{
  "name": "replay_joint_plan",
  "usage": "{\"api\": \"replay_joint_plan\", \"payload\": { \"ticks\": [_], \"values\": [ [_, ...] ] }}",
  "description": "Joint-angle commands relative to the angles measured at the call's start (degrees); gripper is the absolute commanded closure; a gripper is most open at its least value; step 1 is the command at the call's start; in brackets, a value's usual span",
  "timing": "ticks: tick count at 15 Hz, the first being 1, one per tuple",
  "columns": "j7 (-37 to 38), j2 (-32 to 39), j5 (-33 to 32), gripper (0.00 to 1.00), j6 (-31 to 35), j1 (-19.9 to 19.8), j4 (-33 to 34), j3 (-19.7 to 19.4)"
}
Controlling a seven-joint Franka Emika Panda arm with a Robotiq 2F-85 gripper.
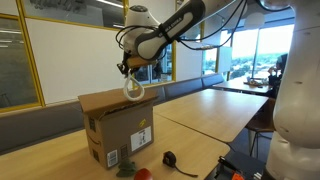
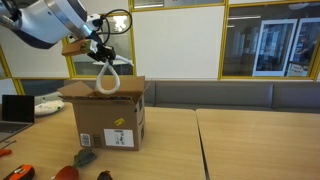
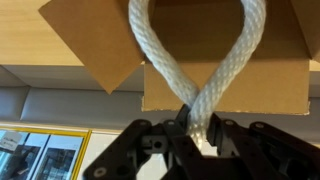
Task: Put the rope, the measuring tape at the right, the turnip plushie and the measuring tape in the box respectively
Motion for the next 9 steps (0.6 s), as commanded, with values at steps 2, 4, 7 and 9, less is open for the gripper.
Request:
{"api": "replay_joint_plan", "payload": {
  "ticks": [2, 4, 7, 9],
  "values": [
    [0.85, 9.59, -0.94, 0.85, 7.07, 0.50, 4.83, -1.74],
    [0.24, 13.46, -0.11, 0.85, 7.92, 0.35, 6.71, -1.92],
    [-0.35, 17.94, 1.00, 0.53, 6.44, 0.19, 9.33, -2.15],
    [-1.14, 20.08, 2.27, 0.38, 5.86, -0.31, 10.50, -1.93]
  ]
}}
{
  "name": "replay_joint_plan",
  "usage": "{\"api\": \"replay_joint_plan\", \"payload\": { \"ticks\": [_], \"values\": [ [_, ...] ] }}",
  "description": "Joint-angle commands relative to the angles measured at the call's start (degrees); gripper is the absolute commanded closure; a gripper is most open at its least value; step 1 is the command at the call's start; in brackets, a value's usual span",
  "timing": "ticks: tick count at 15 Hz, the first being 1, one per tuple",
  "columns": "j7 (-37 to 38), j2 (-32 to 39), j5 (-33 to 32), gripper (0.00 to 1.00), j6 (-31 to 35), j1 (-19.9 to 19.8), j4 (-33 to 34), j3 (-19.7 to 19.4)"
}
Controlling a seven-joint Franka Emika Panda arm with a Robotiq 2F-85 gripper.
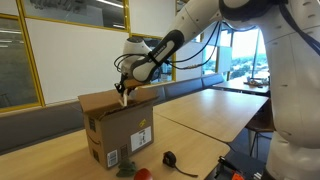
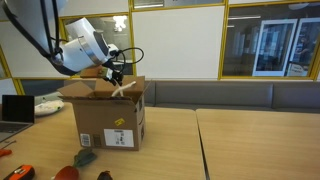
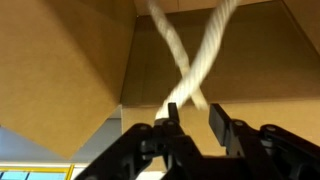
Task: Put the rope, the measuring tape at the right, the turnip plushie and the measuring tape in the box respectively
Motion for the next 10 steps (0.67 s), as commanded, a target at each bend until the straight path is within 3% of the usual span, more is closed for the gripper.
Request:
{"api": "replay_joint_plan", "payload": {
  "ticks": [1, 2, 5, 10],
  "values": [
    [-1.01, 4.87, 1.84, 0.29, -0.84, -0.64, 4.76, 0.15],
    [-3.62, 4.95, 5.83, 0.22, -0.33, 4.24, 4.77, -5.33],
    [-5.71, 5.35, 10.34, 0.01, -1.18, 6.79, 4.88, -8.84],
    [-5.32, 0.66, 11.88, 0.00, -7.07, 11.25, 2.30, -13.20]
  ]
}}
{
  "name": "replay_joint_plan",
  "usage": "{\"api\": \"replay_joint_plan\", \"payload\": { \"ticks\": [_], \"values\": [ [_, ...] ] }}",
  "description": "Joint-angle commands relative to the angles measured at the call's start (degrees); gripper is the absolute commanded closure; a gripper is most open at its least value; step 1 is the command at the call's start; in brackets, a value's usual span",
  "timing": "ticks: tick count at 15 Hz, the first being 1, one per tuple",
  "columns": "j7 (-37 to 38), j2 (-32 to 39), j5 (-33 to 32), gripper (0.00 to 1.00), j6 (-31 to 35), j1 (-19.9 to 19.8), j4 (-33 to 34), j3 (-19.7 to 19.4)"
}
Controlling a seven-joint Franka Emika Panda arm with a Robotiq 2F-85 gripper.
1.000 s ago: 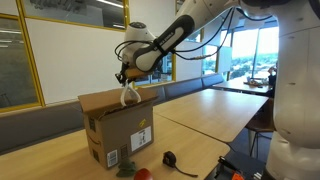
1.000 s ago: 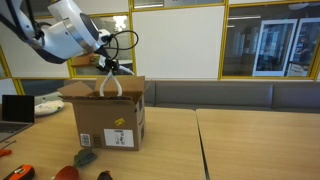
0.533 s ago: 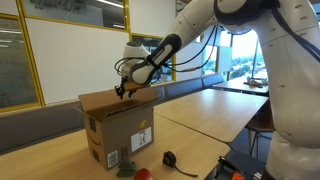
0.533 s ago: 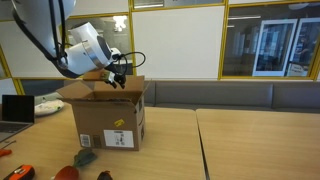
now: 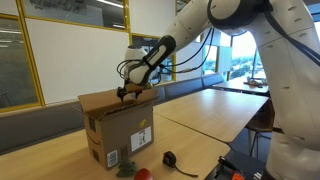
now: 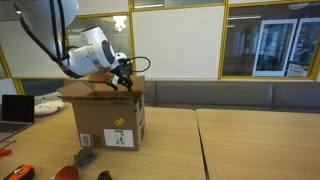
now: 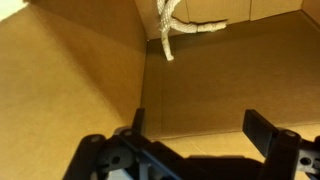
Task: Put the rope, the measuring tape at the right, the turnip plushie and the measuring tape in the box respectively
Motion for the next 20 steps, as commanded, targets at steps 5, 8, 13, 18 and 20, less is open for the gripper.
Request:
{"api": "replay_joint_plan", "payload": {
  "ticks": [5, 8, 13, 18, 20],
  "values": [
    [0.74, -12.29, -0.74, 0.00, -10.49, 5.23, -5.61, -2.65],
    [1.23, -18.62, -1.34, 0.00, -15.14, 4.96, -9.11, -1.03],
    [0.16, -30.33, 0.35, 0.00, -19.85, 2.66, -18.23, 2.38],
    [-2.97, -40.14, 4.64, 0.00, -22.41, 0.46, -28.67, 4.51],
    [-4.76, -43.12, 6.68, 0.00, -21.47, -0.26, -33.14, 4.65]
  ]
}}
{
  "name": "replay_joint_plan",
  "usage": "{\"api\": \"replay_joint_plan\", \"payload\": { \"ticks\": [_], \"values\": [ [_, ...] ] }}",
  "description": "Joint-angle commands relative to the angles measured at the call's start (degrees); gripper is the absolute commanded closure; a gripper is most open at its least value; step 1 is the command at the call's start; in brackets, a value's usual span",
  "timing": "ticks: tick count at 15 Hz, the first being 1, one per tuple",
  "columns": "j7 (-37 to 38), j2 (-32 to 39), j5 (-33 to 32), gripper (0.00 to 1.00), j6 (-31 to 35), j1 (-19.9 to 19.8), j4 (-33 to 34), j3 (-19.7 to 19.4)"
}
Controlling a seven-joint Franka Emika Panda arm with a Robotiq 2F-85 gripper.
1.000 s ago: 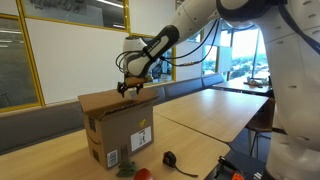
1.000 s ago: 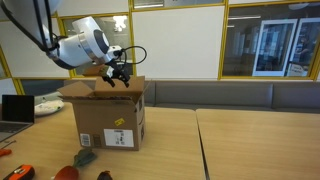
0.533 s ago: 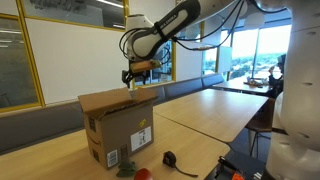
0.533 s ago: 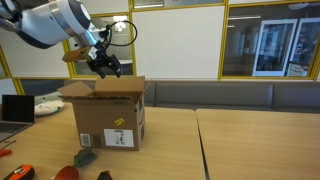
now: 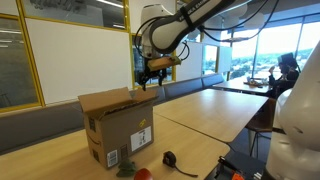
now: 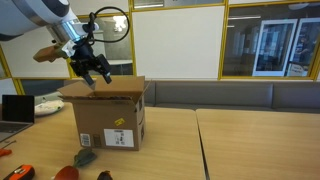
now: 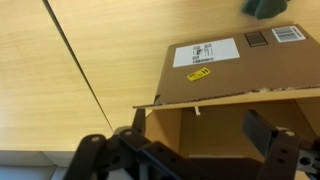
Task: Put the rope, the measuring tape at the right, the turnip plushie and the measuring tape in the box respectively
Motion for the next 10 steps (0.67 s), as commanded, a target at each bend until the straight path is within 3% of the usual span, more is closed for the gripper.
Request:
{"api": "replay_joint_plan", "payload": {
  "ticks": [1, 5, 10],
  "values": [
    [-4.55, -7.31, 4.55, 0.00, 1.60, -2.34, -9.24, 1.08],
    [-9.46, -8.28, 8.92, 0.00, 4.62, -3.29, -16.38, 0.52],
    [-14.56, -1.81, 11.72, 0.00, 12.92, -4.31, -21.01, 0.58]
  ]
}}
